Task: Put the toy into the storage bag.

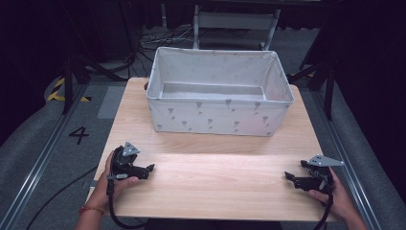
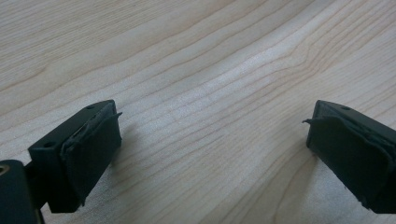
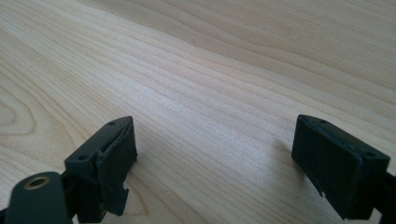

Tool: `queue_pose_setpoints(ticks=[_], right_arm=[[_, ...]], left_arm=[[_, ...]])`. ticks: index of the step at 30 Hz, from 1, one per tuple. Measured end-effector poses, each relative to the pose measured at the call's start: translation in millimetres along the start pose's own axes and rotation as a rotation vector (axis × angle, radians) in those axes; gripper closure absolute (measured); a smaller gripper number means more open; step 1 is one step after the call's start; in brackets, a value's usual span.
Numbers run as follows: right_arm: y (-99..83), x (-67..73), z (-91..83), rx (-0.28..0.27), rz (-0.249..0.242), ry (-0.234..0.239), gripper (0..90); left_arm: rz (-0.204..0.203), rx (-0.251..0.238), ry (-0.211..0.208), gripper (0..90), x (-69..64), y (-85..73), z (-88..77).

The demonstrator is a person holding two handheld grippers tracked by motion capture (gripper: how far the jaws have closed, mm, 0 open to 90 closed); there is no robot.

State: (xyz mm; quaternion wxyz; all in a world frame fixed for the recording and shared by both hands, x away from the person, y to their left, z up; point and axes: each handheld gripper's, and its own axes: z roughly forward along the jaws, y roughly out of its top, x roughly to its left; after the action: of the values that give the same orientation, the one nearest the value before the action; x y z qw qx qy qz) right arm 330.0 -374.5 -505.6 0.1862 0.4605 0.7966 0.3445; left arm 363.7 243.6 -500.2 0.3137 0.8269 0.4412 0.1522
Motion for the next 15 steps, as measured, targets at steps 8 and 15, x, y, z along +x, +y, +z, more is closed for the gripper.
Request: queue_pose_setpoints(ticks=[8, 15], right_arm=[[0.0, 0.1, 0.0, 0.000, -0.001, -0.001, 14.1], [0.0, 0.0, 0.0, 0.000, -0.002, -0.001, 14.1]], left_arm=[[0.000, 0.003, 0.001, 2.1, 0.2, 0.6, 0.7], [-0.008, 0.010, 0.010, 0.4, 0.7, 0.8, 0.8]])
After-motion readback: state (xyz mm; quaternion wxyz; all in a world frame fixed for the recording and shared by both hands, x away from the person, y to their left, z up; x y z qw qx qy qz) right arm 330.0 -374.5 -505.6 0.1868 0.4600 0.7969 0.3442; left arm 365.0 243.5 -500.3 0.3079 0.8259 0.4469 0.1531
